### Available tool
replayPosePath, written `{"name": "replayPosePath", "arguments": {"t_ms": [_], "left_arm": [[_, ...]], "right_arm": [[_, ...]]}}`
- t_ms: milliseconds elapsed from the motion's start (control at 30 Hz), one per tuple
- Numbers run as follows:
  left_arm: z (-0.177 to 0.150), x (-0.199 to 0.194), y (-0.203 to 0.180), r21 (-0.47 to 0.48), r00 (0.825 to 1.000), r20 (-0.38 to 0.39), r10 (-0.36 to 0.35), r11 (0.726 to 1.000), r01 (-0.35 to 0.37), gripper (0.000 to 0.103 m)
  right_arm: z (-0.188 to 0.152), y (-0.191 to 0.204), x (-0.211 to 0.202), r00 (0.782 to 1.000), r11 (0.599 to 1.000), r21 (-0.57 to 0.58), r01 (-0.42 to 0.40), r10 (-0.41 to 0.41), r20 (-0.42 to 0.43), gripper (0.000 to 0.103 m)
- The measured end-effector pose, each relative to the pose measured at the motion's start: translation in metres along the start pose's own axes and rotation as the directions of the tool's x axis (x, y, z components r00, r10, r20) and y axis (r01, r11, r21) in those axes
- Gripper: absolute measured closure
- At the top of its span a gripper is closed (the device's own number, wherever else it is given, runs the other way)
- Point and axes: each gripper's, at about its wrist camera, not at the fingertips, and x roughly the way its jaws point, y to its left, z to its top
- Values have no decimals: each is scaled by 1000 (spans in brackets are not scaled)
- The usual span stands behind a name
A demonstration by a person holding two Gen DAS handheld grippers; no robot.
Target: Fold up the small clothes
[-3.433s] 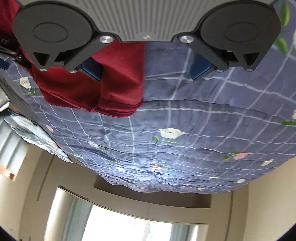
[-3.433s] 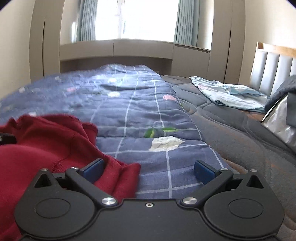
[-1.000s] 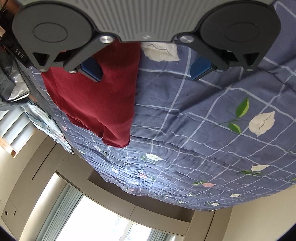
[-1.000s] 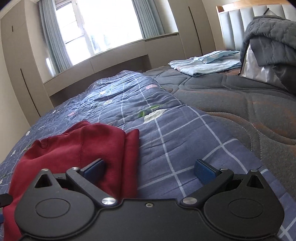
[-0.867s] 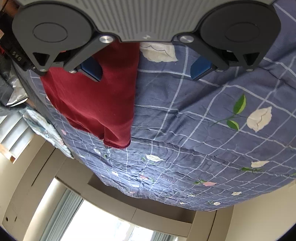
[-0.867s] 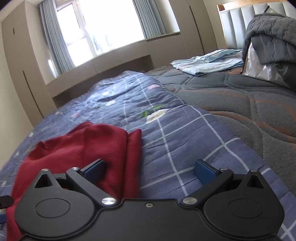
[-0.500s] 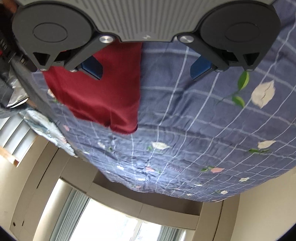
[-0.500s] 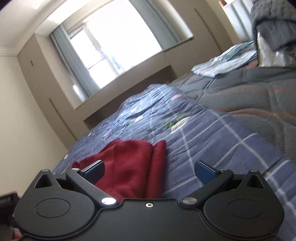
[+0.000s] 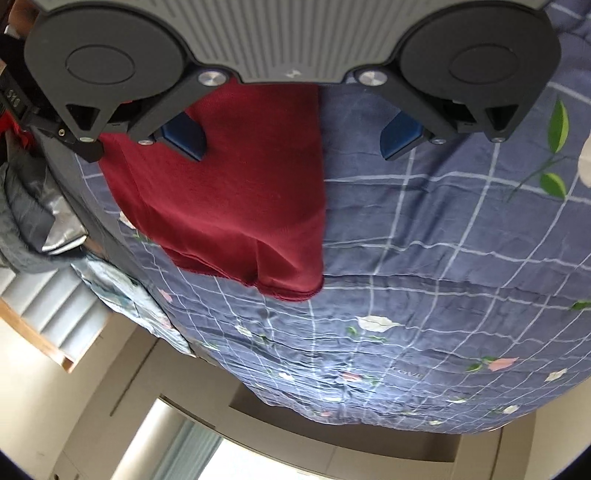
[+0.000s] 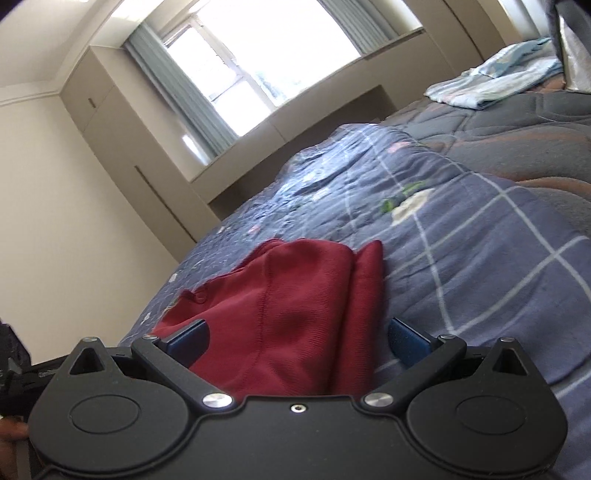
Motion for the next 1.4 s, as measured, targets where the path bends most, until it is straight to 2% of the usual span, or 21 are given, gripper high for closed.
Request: {"name": "replayPosePath", "arguments": {"t_ms": [133,367,633,933,1133,1333,1400], "left_arm": [[-1,3,-2,8,1000,-4,7,1000,-7,0],[0,6,-2,6,1000,-2,1,1000,-1,0],[2,7,-1,15,1000,-13,-6,1000,6,0],[6,10,9,5,997,-62,-46,999,47,0],[7,9,22,-66,991,-94,-93,994,87,1],[10,8,21,-28,988,-116,-100,995,97,1],[11,9,24,-44,984,-133,-116,993,111,1]], "right_arm": [[-1,7,5,999,999,-45,16,-17,-28,0],[-2,5,4,1000,999,-35,12,-13,-26,1],[-2,8,6,998,997,-57,55,-56,-25,6],[-2,9,10,997,996,-64,65,-67,-32,8],[-2,7,8,998,997,-51,61,-62,-28,11],[-2,4,7,998,997,-40,64,-65,-25,17],[-2,4,7,997,997,-34,66,-67,-22,19]]}}
